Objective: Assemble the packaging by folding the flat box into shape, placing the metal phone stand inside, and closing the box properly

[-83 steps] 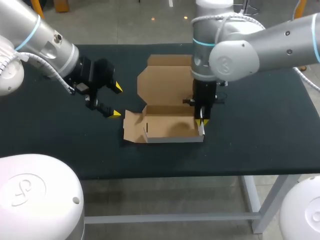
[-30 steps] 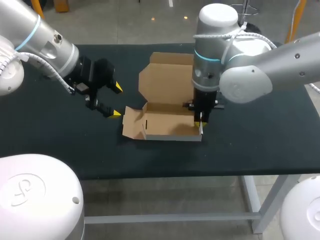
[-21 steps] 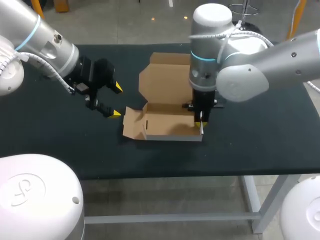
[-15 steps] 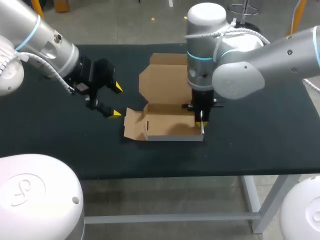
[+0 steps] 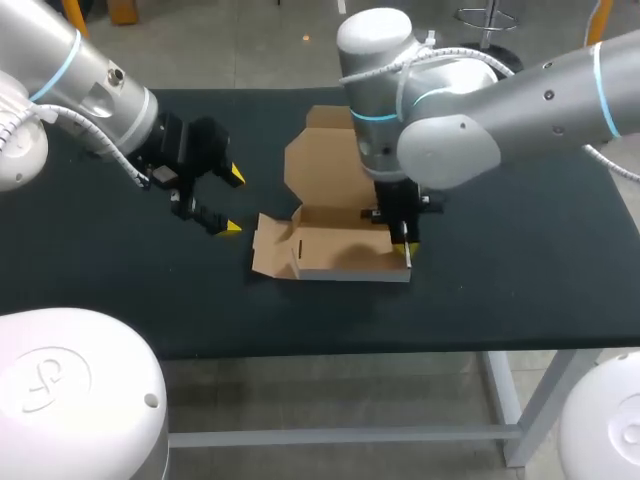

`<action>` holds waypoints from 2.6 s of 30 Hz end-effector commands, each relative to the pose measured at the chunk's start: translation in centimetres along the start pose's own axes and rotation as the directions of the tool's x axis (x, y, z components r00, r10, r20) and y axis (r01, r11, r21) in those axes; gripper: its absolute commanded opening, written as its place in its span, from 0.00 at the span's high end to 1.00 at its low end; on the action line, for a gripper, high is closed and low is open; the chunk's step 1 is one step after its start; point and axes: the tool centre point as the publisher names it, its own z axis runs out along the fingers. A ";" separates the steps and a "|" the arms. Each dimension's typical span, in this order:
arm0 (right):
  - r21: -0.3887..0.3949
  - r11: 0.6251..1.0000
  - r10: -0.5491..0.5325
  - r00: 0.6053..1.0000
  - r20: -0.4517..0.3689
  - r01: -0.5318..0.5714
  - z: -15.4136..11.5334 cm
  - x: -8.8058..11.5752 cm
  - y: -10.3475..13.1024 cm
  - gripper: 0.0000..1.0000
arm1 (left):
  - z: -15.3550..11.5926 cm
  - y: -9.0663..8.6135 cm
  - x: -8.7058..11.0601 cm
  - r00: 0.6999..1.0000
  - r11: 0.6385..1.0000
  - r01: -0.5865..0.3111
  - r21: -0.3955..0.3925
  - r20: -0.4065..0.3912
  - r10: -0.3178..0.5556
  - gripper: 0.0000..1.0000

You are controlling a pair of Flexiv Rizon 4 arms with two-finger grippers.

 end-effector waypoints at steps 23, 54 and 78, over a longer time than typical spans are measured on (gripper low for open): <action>-0.060 0.991 -0.126 0.979 -0.163 0.118 -0.1 -0.8 -0.7 1.00 | -0.1 0.0 0.0 1.000 1.000 0.001 -0.005 -0.002 -0.001 0.00; -0.032 0.988 -0.156 0.971 -0.182 0.153 -0.4 0.5 -2.1 1.00 | -0.1 0.0 0.0 1.000 1.000 0.001 -0.005 -0.002 -0.001 0.00; -0.023 0.990 -0.143 0.971 -0.193 0.141 -0.2 0.4 -2.0 1.00 | -0.1 0.0 0.0 1.000 1.000 0.001 -0.005 -0.002 -0.001 0.00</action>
